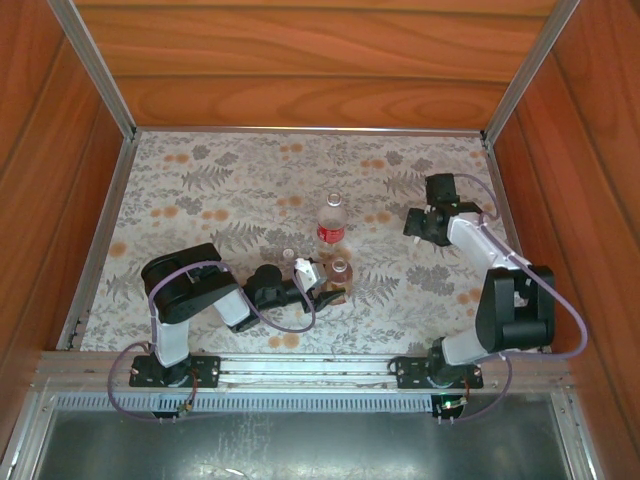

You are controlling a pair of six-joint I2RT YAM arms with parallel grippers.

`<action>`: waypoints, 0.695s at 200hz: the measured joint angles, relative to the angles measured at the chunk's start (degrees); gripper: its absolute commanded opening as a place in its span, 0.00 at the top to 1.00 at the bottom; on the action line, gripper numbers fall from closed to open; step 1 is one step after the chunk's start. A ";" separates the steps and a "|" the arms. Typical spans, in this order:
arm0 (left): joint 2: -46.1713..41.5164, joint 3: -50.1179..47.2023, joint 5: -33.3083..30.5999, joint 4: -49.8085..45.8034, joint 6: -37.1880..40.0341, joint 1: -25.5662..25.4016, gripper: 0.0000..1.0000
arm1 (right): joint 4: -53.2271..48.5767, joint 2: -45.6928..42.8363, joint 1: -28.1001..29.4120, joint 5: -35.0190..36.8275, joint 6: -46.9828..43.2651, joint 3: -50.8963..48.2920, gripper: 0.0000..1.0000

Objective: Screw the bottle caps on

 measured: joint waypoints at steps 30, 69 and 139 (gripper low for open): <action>0.00 0.00 0.09 -0.02 0.00 0.00 0.34 | 0.96 3.91 -1.16 -1.81 0.00 1.18 0.29; 0.00 0.00 0.20 -0.02 0.00 0.00 0.34 | 1.75 7.65 -1.84 -3.61 0.26 2.93 0.41; 0.00 0.00 0.37 -0.02 0.02 0.00 0.34 | 1.33 14.14 -3.02 -5.01 0.57 5.14 0.54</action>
